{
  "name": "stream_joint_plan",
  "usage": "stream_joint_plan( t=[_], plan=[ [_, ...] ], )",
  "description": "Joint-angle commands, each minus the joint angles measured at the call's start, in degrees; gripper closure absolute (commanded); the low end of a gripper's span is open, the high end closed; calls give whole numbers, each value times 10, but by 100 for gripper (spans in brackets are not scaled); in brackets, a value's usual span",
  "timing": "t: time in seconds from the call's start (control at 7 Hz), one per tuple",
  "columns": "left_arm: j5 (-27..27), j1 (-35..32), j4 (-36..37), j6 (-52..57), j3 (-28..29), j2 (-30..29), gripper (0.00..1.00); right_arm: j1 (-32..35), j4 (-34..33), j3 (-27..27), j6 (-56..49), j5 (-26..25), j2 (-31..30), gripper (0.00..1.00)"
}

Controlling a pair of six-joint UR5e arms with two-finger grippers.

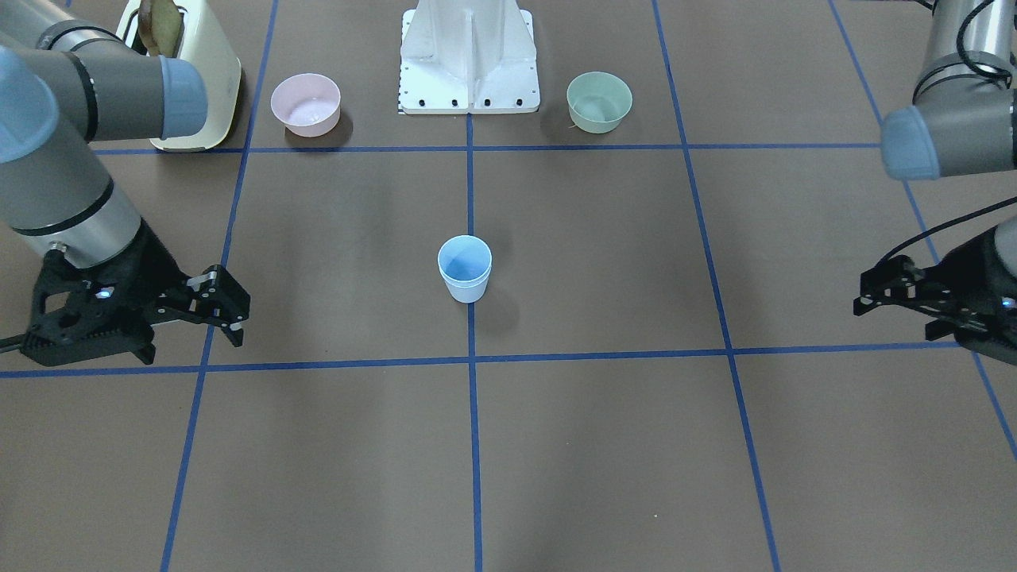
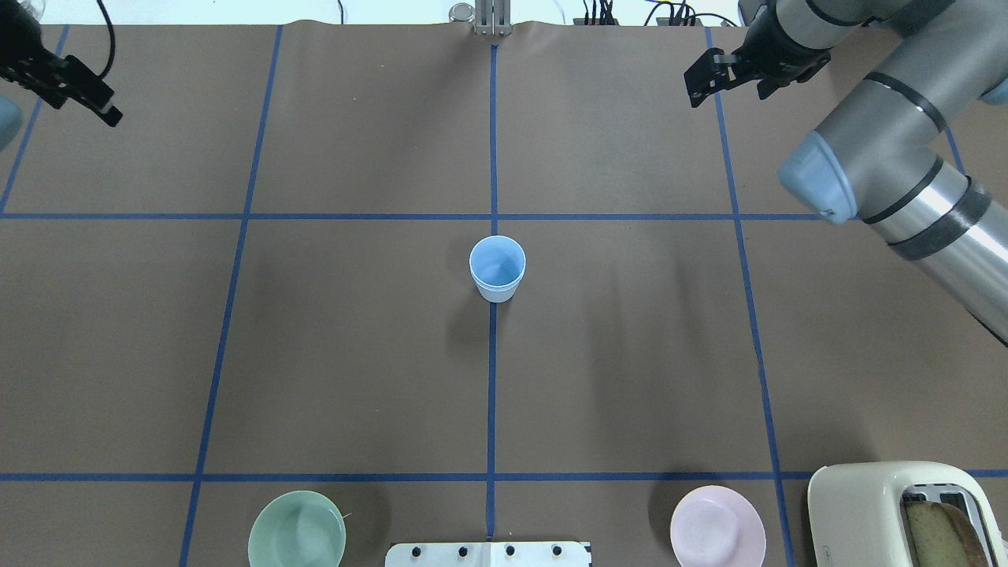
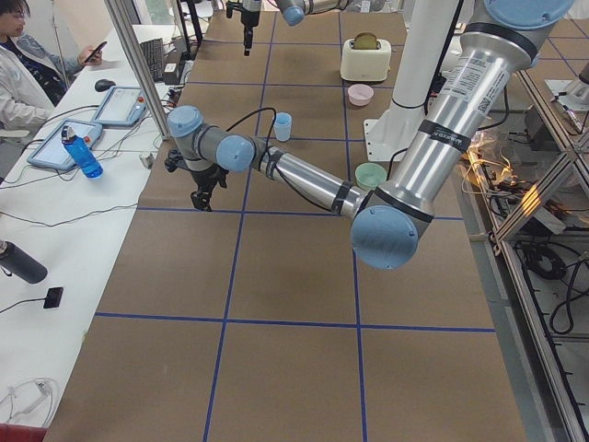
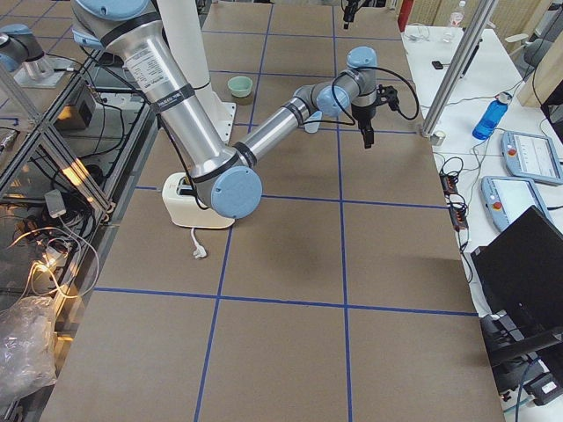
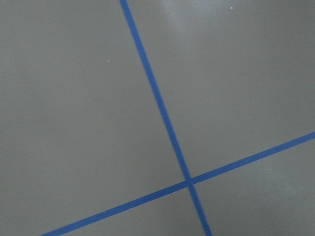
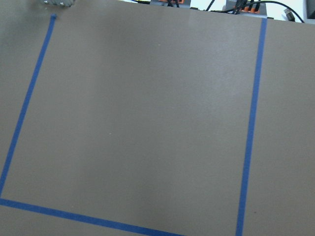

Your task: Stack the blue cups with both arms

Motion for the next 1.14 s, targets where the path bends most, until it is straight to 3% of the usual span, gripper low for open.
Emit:
stream_joint_plan(
  t=[0.0, 0.14, 0.43, 0.57, 0.86, 1.0],
  plan=[
    [-1, -45, 5, 67, -1, 44, 3, 69, 50, -1, -45, 65, -56, 1],
    [-1, -66, 5, 92, -2, 59, 3, 99, 47, -2, -51, 107, -66, 1],
    [-1, -96, 6, 112, -3, 78, 2, 168, 50, -15, -104, 119, -105, 0],
    [-1, -106, 2, 117, -5, 95, 2, 180, 39, -30, -180, 116, -108, 0],
    [-1, -122, 4, 140, -7, 121, 2, 202, 38, -81, -202, 111, -144, 0],
    [-1, -126, 2, 140, -11, 135, 2, 206, 41, -80, -206, 111, -169, 0]
  ],
)
